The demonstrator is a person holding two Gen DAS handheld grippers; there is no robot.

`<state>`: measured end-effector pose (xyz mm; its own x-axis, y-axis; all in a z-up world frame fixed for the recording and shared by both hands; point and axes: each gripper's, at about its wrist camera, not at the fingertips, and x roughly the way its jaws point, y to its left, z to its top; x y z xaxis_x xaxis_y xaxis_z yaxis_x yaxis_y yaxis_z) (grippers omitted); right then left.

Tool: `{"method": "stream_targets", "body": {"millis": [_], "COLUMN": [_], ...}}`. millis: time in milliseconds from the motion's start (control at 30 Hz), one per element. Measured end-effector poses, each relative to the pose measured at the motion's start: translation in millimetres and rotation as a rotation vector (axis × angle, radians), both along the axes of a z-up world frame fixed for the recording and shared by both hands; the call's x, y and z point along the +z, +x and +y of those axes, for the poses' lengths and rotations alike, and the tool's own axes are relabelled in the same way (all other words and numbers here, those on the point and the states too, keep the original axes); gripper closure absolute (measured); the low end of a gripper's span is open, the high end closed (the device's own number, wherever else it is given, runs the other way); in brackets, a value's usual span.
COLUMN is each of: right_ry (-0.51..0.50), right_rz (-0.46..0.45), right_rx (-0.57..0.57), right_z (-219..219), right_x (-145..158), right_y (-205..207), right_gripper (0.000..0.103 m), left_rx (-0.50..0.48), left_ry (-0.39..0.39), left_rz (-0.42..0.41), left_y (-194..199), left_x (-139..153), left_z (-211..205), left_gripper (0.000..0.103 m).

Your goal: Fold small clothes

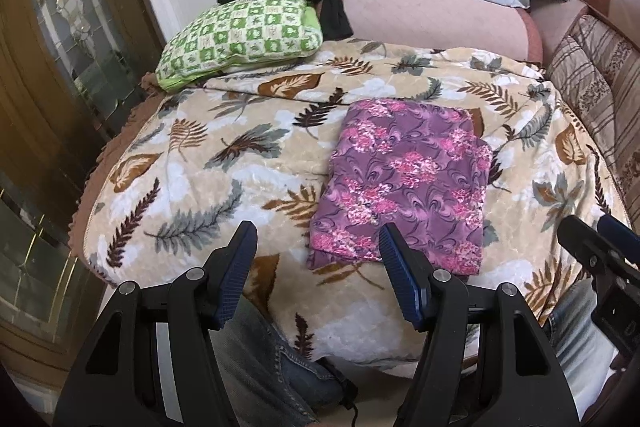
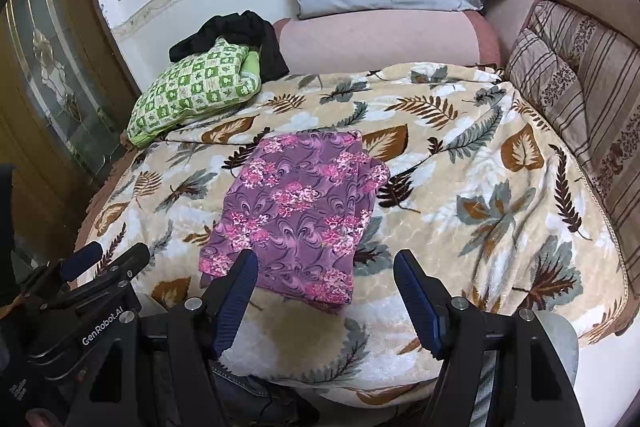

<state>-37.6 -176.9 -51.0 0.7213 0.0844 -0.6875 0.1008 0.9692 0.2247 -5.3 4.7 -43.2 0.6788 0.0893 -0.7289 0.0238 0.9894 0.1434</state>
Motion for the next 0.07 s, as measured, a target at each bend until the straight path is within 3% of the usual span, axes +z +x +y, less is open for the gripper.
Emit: {"method": "stream_targets", "body": {"millis": [67], "right_ry": [0.010], "right_rz": [0.000], "right_rx": [-0.008], "right_z": [-4.9], "right_x": [-4.0], "right_y": [3.2], "right_gripper": [0.035], "left_rx": [-0.004], "left_ry": [-0.014], "left_rz": [-0.001], "left_y": [2.2], "left_x": [-1.4], "left_z": [2.5], "left_gripper": [0.039]}}
